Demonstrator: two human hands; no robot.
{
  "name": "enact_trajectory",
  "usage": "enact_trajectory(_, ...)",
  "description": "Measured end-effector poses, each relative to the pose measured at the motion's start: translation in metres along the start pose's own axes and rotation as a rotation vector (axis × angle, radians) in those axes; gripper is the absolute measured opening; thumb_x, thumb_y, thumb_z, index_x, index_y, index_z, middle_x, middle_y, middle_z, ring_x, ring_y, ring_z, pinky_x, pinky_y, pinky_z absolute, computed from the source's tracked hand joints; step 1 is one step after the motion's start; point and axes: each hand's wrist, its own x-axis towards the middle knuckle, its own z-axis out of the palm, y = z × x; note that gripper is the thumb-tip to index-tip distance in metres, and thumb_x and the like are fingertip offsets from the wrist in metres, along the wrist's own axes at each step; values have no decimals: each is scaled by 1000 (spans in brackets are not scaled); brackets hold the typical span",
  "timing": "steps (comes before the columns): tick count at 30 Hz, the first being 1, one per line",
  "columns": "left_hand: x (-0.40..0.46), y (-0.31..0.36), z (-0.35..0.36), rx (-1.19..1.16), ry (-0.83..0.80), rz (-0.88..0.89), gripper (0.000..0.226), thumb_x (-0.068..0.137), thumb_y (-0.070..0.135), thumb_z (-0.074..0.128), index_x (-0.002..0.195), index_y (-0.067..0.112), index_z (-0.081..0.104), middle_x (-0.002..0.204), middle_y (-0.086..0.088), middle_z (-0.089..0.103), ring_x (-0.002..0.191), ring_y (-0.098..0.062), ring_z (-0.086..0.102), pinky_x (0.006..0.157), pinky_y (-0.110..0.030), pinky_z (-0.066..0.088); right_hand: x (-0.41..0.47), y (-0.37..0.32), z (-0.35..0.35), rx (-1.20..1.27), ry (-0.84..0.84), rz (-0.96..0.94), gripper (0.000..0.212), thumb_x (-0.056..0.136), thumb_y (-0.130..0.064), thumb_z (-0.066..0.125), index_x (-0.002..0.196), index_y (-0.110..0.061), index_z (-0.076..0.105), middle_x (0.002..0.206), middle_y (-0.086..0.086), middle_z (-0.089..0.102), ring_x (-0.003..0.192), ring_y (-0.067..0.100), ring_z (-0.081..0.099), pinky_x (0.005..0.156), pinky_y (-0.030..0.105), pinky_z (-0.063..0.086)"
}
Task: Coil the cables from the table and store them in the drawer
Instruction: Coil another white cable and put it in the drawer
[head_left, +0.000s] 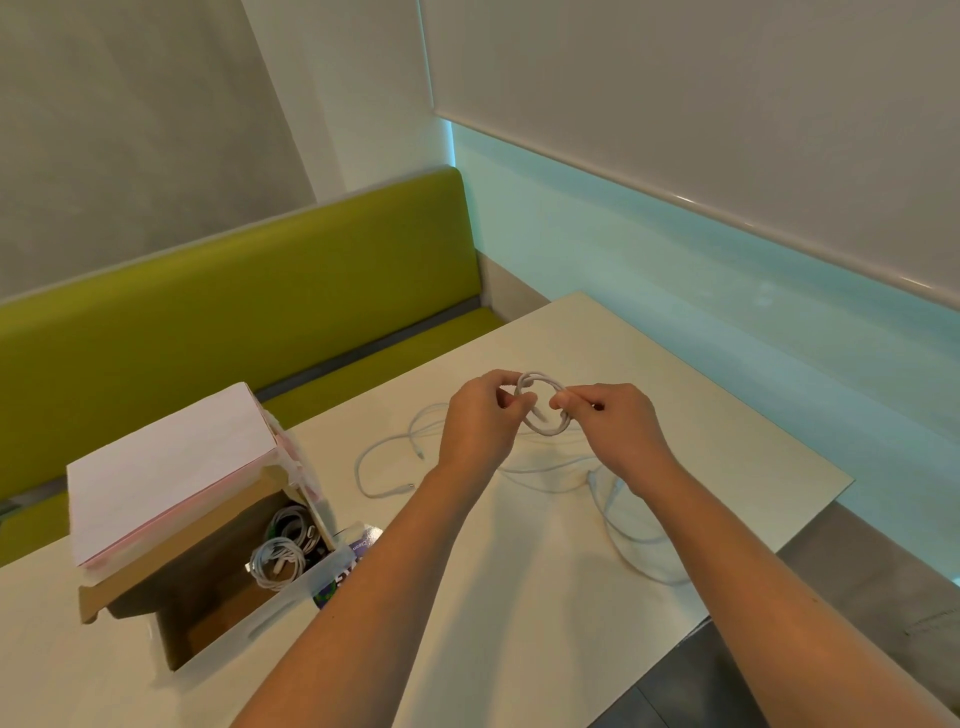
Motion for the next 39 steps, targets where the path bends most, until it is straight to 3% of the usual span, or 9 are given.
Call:
enact_trajectory(3, 5, -6, 0, 56, 23, 18, 10, 88, 32, 70, 96, 28, 68, 93, 1, 62, 75, -7, 56, 58, -19, 36, 0, -3, -1, 54, -13, -4, 19, 95, -28, 60, 88, -25, 77, 88, -8, 70, 85, 6, 61, 68, 12, 39)
enact_trajectory(8, 0, -7, -9, -446, -239, -77, 15, 95, 15, 62, 109, 10, 63, 93, -6, 73, 87, -15, 69, 84, -27, 55, 2, -2, -3, 63, 14, -6, 19, 94, -27, 60, 85, -25, 76, 85, -8, 69, 87, 10, 61, 69, 10, 40)
enact_trajectory(11, -3, -7, -17, -564, -306, -107, 22, 99, 19, 57, 116, 11, 68, 89, -3, 70, 83, -10, 65, 85, -27, 57, 4, -1, -6, 71, 28, -3, 19, 94, -27, 60, 86, -25, 77, 86, -8, 70, 89, 11, 61, 71, 10, 40)
enact_trajectory(19, -2, -2, -18, -605, -147, -215, 21, 89, 21, 69, 104, 7, 75, 88, -10, 69, 71, -13, 59, 75, -28, 59, 5, -1, -1, 128, 24, 7, 19, 94, -27, 60, 85, -25, 76, 87, -9, 71, 88, 7, 62, 73, 11, 40)
enact_trajectory(24, -2, 0, -14, -683, -84, -270, 25, 88, 22, 71, 107, 6, 75, 86, -6, 72, 72, -15, 60, 75, -29, 59, 5, -3, -2, 187, -5, -21, 21, 96, -31, 58, 97, -24, 77, 81, -14, 66, 59, -2, 50, 66, 20, 37)
enact_trajectory(30, -1, -1, -18, -809, -51, -344, 15, 88, 23, 71, 96, 12, 76, 87, -3, 72, 77, -14, 61, 72, -25, 59, 5, 7, -3, 255, -57, 6, 22, 99, -27, 53, 114, -26, 69, 87, -8, 64, 65, 11, 50, 65, 20, 44)
enact_trajectory(34, 3, -3, -26, -834, 20, -381, 13, 88, 22, 71, 94, 13, 77, 88, -2, 74, 76, -13, 63, 73, -25, 59, 1, 32, 1, 194, -103, 20, 21, 98, -18, 52, 108, -28, 68, 93, -5, 65, 72, 12, 54, 71, 23, 48)
enact_trajectory(39, 8, -6, -33, -893, 81, -434, 14, 91, 21, 69, 97, 13, 77, 84, 0, 74, 72, -10, 63, 68, -23, 58, -6, 54, 7, 148, -134, 43, 13, 97, -34, 53, 100, -29, 65, 90, -7, 67, 79, 13, 58, 83, 37, 49)
